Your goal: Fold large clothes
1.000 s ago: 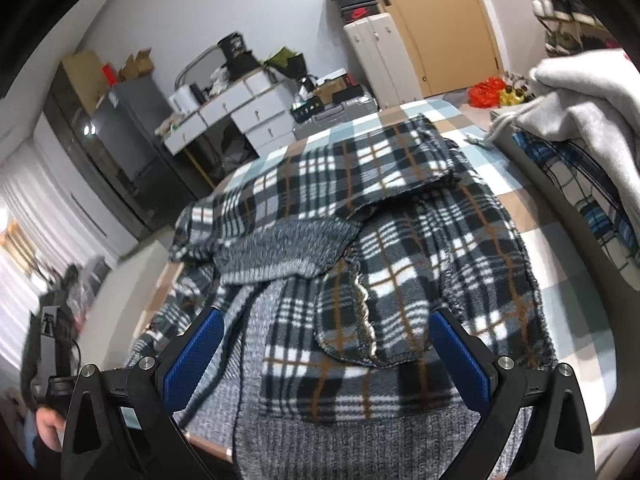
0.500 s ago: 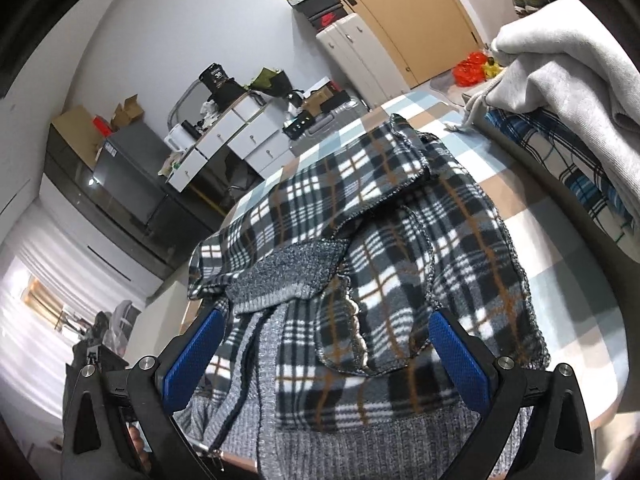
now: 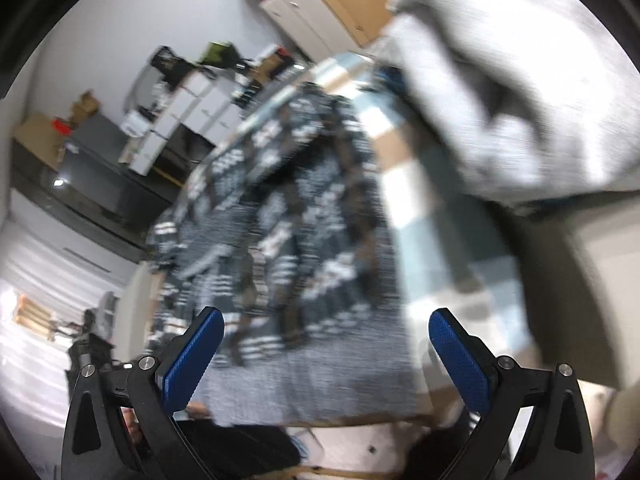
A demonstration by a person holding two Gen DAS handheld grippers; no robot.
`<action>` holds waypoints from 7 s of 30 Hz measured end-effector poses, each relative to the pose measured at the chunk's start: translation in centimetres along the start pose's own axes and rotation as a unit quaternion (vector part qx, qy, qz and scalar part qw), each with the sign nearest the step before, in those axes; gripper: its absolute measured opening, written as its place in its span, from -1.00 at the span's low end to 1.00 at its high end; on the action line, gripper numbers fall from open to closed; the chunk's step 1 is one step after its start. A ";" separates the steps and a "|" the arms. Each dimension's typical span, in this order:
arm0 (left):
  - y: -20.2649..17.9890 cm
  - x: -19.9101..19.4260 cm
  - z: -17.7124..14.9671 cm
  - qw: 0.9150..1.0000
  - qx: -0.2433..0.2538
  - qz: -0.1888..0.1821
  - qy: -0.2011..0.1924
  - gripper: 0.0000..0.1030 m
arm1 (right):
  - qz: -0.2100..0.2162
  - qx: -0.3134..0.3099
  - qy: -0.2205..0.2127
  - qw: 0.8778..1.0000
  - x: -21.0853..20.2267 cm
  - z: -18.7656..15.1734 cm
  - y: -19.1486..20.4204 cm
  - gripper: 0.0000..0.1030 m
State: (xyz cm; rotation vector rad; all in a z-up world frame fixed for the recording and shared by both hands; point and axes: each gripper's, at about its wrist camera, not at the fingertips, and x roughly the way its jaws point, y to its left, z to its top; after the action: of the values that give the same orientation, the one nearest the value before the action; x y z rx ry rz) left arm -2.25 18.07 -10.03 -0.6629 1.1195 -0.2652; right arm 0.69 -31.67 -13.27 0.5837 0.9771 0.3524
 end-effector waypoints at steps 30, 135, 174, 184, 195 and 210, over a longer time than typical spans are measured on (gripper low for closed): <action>-0.6 0.1 -0.5 1.000 0.018 0.019 -0.001 0.44 | -0.008 -0.061 0.126 0.990 5.6 -3.2 3.5 0.44; -9.0 3.5 15.2 0.990 0.061 0.123 0.027 0.21 | -0.145 -0.373 0.040 0.916 16.5 12.4 18.8 0.66; -8.5 4.9 7.6 0.934 0.212 0.261 -0.119 0.36 | -0.132 -0.266 -0.025 0.955 16.7 3.4 16.3 0.94; -8.2 5.8 8.0 0.933 0.224 0.264 -0.096 0.52 | -0.127 -0.266 0.010 0.955 18.6 3.9 15.4 1.00; -8.2 1.1 6.9 0.956 0.182 0.186 -0.136 0.58 | -0.027 -0.218 -0.047 0.974 12.7 5.3 12.9 0.98; -4.9 0.9 7.3 0.959 0.139 0.221 -0.112 0.57 | -0.080 -0.098 -0.023 0.992 13.2 8.4 4.5 1.00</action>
State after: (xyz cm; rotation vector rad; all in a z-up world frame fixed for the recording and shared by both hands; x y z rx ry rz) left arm 5.26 16.40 -5.73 -0.1745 0.9586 0.0386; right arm 14.62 -23.63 -15.82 0.3309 0.9263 0.2872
